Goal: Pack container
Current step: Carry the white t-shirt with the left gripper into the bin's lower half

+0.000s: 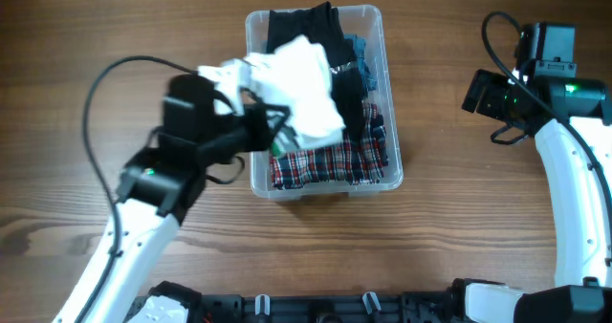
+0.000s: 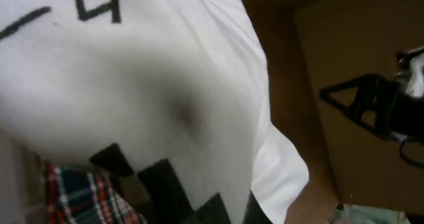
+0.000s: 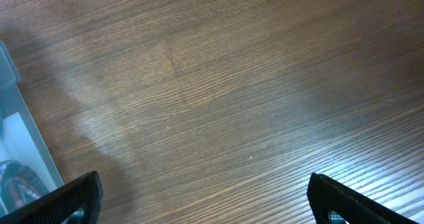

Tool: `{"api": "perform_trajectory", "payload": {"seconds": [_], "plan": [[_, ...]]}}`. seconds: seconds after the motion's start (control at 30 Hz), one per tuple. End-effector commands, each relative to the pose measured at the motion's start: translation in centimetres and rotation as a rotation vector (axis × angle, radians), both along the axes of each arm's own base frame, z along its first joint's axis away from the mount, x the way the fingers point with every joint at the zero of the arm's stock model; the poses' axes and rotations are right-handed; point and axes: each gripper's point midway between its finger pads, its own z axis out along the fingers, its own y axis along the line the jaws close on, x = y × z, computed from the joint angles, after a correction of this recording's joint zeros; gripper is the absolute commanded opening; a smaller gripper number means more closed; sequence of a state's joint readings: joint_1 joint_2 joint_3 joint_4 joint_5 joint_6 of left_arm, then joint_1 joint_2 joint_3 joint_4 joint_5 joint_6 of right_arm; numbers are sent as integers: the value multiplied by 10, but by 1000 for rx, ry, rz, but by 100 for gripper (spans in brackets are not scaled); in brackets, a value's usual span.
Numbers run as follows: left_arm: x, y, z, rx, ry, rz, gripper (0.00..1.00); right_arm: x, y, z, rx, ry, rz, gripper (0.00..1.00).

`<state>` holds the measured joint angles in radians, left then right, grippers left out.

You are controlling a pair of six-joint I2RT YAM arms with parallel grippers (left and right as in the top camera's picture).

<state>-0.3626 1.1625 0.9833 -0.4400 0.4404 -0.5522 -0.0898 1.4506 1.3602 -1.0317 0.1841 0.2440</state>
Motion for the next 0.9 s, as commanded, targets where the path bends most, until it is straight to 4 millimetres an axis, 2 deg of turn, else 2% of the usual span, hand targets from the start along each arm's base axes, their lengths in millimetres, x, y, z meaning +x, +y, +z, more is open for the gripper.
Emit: {"api": "perform_trajectory", "payload": {"seconds": [0.0, 0.13, 0.3, 0.53, 0.7, 0.83, 0.87], "plan": [[-2, -29, -15, 44, 31, -20, 4, 1, -1, 9, -9, -27, 6, 100], [-7, -52, -51, 107, 107, -69, 4, 1, -1, 9, -9, -27, 6, 100], [-6, -59, -90, 153, 210, -72, 4, 1, -1, 9, -9, -27, 7, 100], [-18, -51, -107, 202, 293, -73, 4, 1, -1, 9, -9, -27, 6, 100], [-33, -33, -124, 289, 376, -44, 5, 1, -1, 9, -9, -27, 6, 100], [-34, -8, -136, 411, 394, 34, 27, 1, -1, 9, -9, -27, 6, 100], [-33, -1, -138, 442, 388, 58, 41, 1, -1, 9, -9, -27, 6, 100]]}}
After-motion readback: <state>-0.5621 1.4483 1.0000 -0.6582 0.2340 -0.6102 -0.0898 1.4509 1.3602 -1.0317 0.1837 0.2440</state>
